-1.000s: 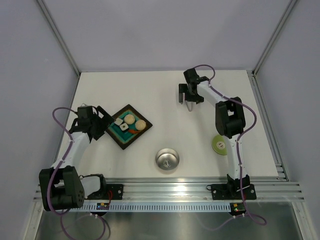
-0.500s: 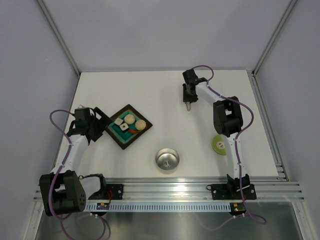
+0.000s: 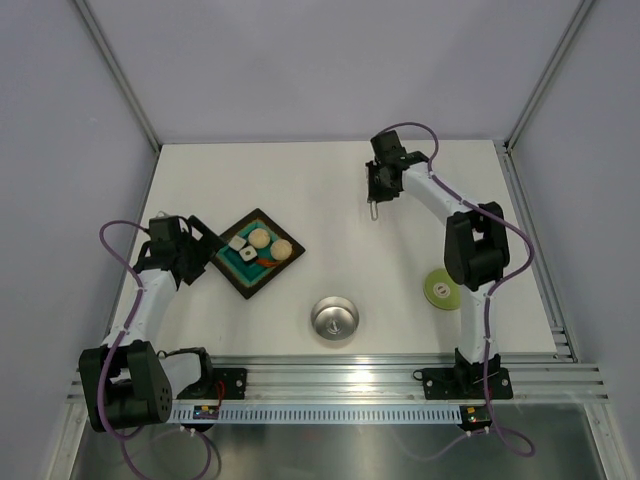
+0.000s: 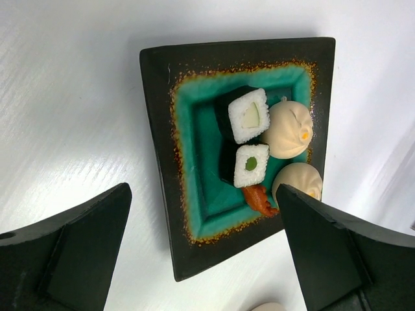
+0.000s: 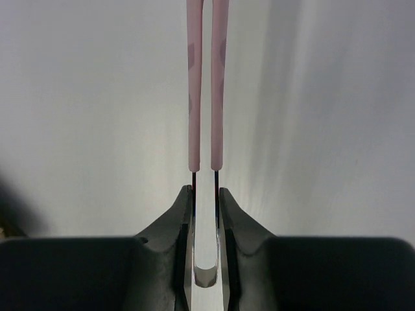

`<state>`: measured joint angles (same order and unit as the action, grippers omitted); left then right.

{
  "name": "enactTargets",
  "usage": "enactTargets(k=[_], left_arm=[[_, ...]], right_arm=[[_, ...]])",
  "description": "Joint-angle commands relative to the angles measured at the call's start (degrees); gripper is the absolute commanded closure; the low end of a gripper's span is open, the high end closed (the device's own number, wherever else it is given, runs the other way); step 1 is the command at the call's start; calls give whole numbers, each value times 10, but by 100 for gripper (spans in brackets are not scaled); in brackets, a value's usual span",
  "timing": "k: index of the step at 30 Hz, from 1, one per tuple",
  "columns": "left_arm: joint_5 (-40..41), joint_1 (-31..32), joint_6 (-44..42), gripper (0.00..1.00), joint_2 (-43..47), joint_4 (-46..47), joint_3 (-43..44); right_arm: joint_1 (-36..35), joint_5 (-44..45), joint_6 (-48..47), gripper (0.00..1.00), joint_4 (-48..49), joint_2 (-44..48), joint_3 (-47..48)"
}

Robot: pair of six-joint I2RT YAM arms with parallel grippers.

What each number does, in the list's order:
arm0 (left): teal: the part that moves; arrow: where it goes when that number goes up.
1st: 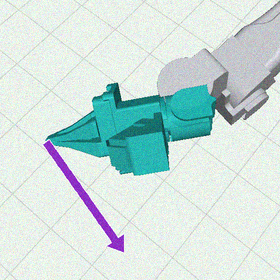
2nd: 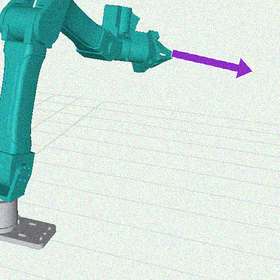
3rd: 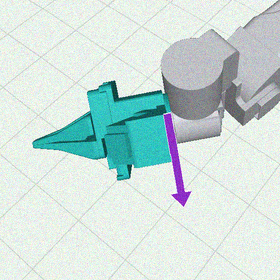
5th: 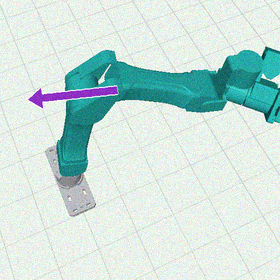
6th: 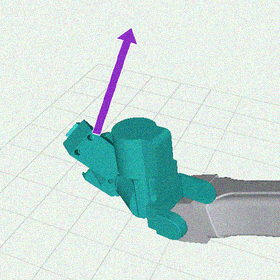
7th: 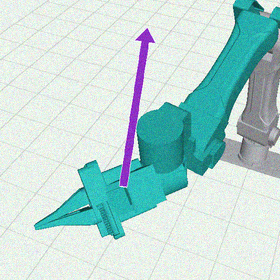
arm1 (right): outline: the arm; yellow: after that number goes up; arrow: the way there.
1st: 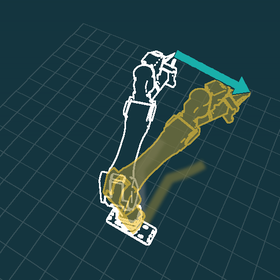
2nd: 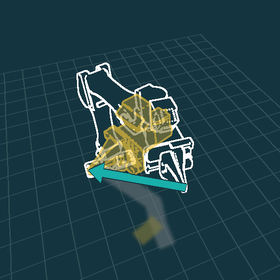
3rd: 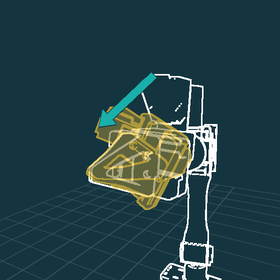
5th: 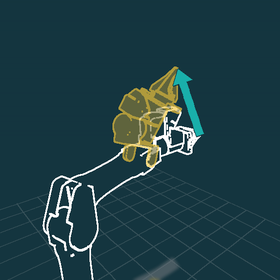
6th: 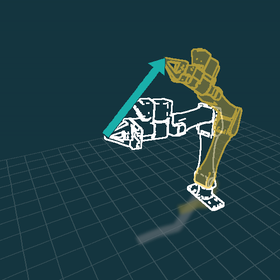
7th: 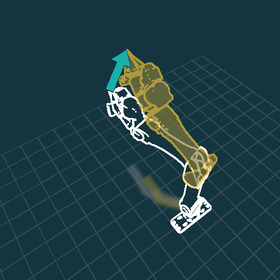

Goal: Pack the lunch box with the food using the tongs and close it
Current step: Pick up the clamp at the center of the board, then move the packing box to the center of the board.

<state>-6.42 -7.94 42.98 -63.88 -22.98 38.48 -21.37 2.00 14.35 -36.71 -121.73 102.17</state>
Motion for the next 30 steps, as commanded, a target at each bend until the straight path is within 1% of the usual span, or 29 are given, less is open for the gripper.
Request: enactTargets(k=[1,3,4,7,10,12,17,20,23,26,27,28,29,30], left_arm=[[4,-4,-12,1,-2,7,17],[5,-4,-16,1,-2,4,19],[6,-4,-16,1,-1,3,19],[6,-4,-18,1,1,2,18],[5,-4,-17,1,1,3,19],[5,-4,-18,1,0,2,20],[-6,-4,-23,1,-2,5,19],[-37,0,-47,1,11,5,23],[-43,22,-84,2,39,-25,40],[-44,69,-125,5,65,-76,61],[-44,105,-130,6,72,-87,63],[-43,128,-134,7,76,-103,65],[-44,175,-134,8,81,-107,63],[-45,199,-130,9,85,-109,61]], right_arm=[[-20,-72,-24,84,-35,53,-1],[-24,-119,-28,84,-58,61,-7],[-25,-165,-38,84,-64,64,-11],[-50,-196,-70,83,-108,78,-11],[-82,-185,-99,82,-171,91,-4],[-100,-174,-103,81,-187,100,-3],[-112,-145,-64,82,-174,134,-28],[-112,-139,-42,82,-159,161,-50],[-112,-133,-37,82,-164,170,-60],[-112,-111,-32,82,-162,184,-83],[-112,-102,-28,82,-158,189,-90],[-112,-97,-25,82,-148,193,-96],[-112,-92,-21,81,-143,202,-109],[-109,-87,-14,81,-138,206,-115]])
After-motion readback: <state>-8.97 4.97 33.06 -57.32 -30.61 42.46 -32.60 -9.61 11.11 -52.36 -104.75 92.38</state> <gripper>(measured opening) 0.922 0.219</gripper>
